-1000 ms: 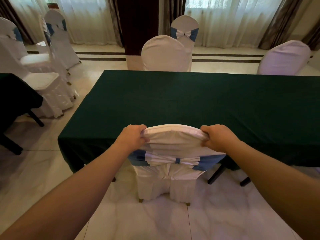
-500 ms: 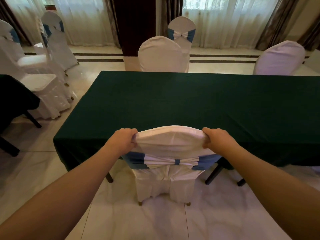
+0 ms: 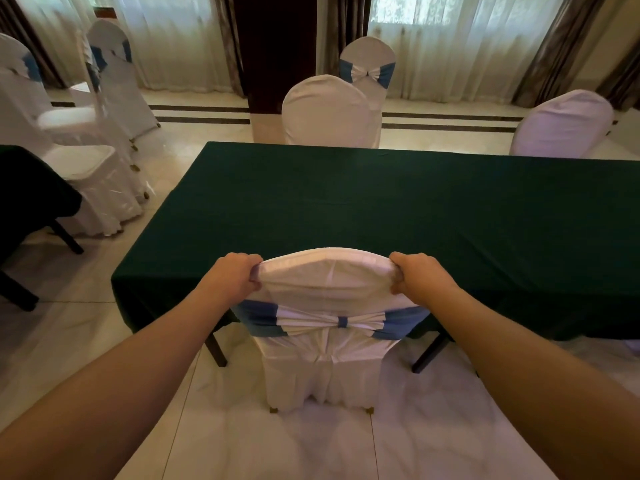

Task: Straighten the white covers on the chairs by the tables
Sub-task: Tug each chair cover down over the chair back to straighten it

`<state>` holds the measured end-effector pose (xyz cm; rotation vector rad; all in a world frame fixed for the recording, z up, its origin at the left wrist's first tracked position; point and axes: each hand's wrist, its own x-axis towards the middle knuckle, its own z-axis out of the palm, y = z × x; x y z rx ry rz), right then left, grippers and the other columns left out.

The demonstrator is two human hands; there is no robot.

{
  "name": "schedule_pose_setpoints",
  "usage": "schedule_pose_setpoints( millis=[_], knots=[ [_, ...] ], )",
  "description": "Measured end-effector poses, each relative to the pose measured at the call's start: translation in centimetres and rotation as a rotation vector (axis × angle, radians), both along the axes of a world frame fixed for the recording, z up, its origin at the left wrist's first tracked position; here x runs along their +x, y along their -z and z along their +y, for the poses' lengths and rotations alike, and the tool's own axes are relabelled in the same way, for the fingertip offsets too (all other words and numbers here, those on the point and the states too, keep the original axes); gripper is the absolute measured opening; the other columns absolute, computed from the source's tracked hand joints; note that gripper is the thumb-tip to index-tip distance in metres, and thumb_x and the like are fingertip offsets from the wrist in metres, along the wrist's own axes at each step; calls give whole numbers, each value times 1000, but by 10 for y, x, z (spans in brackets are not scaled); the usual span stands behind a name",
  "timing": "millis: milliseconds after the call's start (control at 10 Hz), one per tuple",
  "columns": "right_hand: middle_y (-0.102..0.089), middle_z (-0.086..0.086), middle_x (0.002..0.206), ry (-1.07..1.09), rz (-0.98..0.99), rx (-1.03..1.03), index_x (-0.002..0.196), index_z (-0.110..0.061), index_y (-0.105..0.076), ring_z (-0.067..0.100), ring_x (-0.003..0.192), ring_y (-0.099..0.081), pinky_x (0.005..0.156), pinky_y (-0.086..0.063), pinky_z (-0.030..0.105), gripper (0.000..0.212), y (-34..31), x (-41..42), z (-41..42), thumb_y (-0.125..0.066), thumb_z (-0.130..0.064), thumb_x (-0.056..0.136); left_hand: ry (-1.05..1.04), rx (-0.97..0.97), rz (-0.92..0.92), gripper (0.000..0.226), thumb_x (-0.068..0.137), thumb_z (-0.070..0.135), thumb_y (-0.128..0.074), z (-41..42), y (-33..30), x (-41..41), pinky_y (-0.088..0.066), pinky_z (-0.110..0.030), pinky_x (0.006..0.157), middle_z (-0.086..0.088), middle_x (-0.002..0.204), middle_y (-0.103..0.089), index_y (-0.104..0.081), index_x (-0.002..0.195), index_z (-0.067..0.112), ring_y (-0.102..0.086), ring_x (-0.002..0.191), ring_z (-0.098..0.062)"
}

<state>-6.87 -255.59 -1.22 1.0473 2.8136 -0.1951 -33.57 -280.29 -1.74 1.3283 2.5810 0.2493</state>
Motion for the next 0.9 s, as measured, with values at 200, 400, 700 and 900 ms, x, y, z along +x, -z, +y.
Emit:
schedule_pose_setpoints(
  millis=[200, 400, 700, 900],
  knots=[
    [-52, -2, 87, 12, -10, -12, 99, -31, -44, 22, 80, -53, 69, -44, 35, 33, -2, -2, -5, -74, -29, 86, 6, 14, -8, 23, 84, 23, -74, -2, -3, -2, -49, -35, 78, 3, 92, -63, -62, 104, 27, -59, 88, -18],
    [-56, -3, 91, 40, -16, -40, 100, -33, -46, 20, 79, -54, 69, -44, 34, 35, 1, 6, -2, -77, -28, 84, -11, 14, -17, 24, 83, 24, -75, 1, 1, 5, -47, -31, 73, 6, 88, -62, -63, 104, 28, -59, 83, -15],
    [-57, -4, 103, 43, -39, -63, 117, -32, -45, 17, 86, -55, 72, -47, 33, 58, 1, 9, -8, -82, -43, 74, -65, -40, -107, 47, 77, 33, -78, -2, -3, 12, -52, -34, 79, 10, 98, -59, -56, 119, 32, -57, 88, -12],
    [-53, -8, 126, 3, 184, -133, 133, -42, -41, 15, 99, -57, 78, -49, 33, 77, -29, -3, -17, -70, -73, 70, -5, 68, -238, 102, 63, 67, -81, -10, -24, 3, -47, -34, 94, 3, 139, -55, -35, 149, 34, -56, 119, -18]
  ],
)
